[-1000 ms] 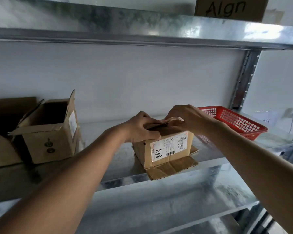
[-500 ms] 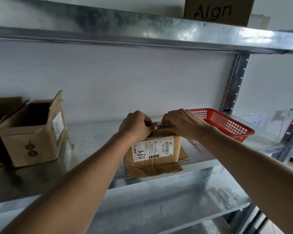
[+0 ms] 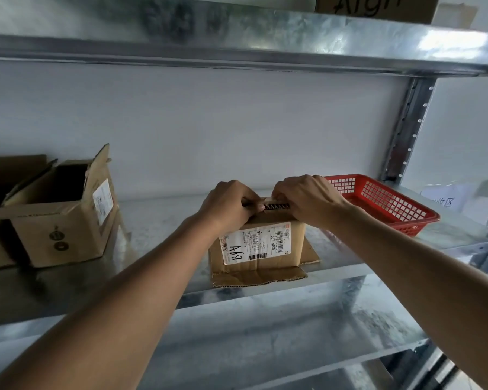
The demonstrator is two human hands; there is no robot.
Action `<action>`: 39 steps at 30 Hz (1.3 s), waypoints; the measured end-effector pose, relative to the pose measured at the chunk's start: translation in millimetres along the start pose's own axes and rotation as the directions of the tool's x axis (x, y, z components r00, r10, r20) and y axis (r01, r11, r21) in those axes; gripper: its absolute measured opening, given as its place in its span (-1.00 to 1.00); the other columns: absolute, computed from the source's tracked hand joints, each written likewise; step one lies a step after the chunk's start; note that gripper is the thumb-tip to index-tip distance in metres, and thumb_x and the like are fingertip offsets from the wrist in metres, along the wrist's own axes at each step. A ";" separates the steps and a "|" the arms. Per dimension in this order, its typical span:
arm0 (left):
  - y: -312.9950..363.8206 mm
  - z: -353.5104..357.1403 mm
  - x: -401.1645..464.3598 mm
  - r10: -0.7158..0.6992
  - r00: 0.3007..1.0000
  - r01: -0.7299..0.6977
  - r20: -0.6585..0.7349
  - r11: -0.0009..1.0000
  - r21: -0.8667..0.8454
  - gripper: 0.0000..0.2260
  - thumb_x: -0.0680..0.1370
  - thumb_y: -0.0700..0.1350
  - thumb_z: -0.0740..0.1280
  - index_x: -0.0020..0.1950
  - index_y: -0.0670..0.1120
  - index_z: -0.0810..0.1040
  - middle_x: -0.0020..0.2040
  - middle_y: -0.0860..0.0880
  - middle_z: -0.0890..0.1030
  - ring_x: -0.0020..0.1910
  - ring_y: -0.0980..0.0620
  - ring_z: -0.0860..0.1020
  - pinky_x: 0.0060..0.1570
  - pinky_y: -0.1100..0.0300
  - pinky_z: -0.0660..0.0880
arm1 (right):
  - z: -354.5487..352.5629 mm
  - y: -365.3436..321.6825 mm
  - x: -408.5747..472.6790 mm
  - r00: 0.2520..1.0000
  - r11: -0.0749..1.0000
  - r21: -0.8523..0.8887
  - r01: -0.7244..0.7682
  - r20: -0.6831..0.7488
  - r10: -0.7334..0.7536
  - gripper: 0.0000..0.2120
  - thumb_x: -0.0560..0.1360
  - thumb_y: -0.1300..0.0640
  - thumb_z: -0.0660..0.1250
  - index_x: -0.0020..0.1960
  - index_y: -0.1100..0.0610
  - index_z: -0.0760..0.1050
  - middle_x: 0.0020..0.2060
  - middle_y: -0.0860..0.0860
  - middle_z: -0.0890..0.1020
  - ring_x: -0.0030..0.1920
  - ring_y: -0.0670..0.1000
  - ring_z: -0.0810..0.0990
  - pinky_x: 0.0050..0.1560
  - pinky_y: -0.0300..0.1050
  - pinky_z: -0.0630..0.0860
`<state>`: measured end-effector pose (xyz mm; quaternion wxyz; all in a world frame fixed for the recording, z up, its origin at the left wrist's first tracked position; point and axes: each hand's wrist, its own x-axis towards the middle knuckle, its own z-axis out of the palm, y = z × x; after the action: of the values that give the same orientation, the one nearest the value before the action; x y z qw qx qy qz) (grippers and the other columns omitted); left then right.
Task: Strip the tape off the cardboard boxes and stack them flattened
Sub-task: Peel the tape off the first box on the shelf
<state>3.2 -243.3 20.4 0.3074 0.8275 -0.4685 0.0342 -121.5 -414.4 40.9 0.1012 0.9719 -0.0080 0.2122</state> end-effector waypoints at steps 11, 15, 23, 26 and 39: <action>5.8 0.6 -7.7 0.011 0.999 -0.008 -0.053 0.998 0.058 -0.83 0.63 0.00 0.40 0.17 0.09 0.74 0.05 0.05 0.74 -0.02 0.01 0.65 0.02 -0.04 0.62 | -7.6 7.4 -8.4 0.994 0.969 0.239 -0.061 0.098 0.038 -0.78 0.59 0.04 0.41 0.24 -0.03 0.64 0.07 -0.06 0.69 0.03 -0.04 0.65 0.00 0.03 0.67; 14.7 -4.4 -10.6 -0.041 0.998 0.045 -0.043 0.994 0.101 -0.83 0.62 0.03 0.39 0.11 0.09 0.76 -0.01 0.04 0.74 -0.05 -0.02 0.64 0.00 -0.02 0.63 | -5.4 5.8 -8.0 0.980 0.962 0.188 -0.199 0.020 0.199 -0.82 0.56 0.17 0.47 0.14 0.02 0.70 0.01 0.00 0.65 -0.04 0.03 0.67 -0.04 -0.03 0.67; 28.0 -7.3 -21.4 -0.062 0.997 0.056 0.048 0.990 0.127 -0.50 0.49 0.40 0.26 -0.16 -0.01 0.70 0.02 0.10 0.59 -0.08 0.08 0.60 -0.11 0.06 0.59 | 3.0 3.7 7.0 0.896 0.859 0.272 -0.434 0.029 0.443 -0.82 0.58 0.26 0.39 0.00 0.04 0.73 -0.07 0.03 0.70 -0.09 0.07 0.64 -0.13 -0.07 0.59; 22.4 -15.2 -15.9 -0.149 0.985 0.160 0.082 0.977 -0.141 -0.47 0.60 0.28 0.22 -0.17 -0.16 0.63 -0.15 -0.11 0.66 -0.15 -0.09 0.64 -0.17 0.04 0.52 | -0.2 10.7 10.9 0.912 0.869 0.279 -0.408 0.086 0.401 -0.87 0.54 0.22 0.48 0.04 0.04 0.73 -0.02 0.03 0.71 -0.04 0.05 0.66 0.01 -0.04 0.65; -3.8 9.5 -5.9 -0.087 0.983 0.122 0.162 0.968 -0.218 -0.29 0.57 0.26 0.39 0.62 0.00 0.28 0.62 0.08 0.26 0.54 0.04 0.33 0.43 0.18 0.30 | 5.5 6.4 34.9 0.817 0.720 0.393 -0.573 0.194 0.544 -0.85 0.58 0.11 0.43 0.00 0.20 0.69 -0.04 0.11 0.71 -0.07 0.10 0.67 -0.15 -0.14 0.55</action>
<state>0.7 -242.6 8.9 0.3651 0.8107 -0.4469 -0.0990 -87.8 -420.7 51.7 -0.1867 0.9277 -0.2562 0.1972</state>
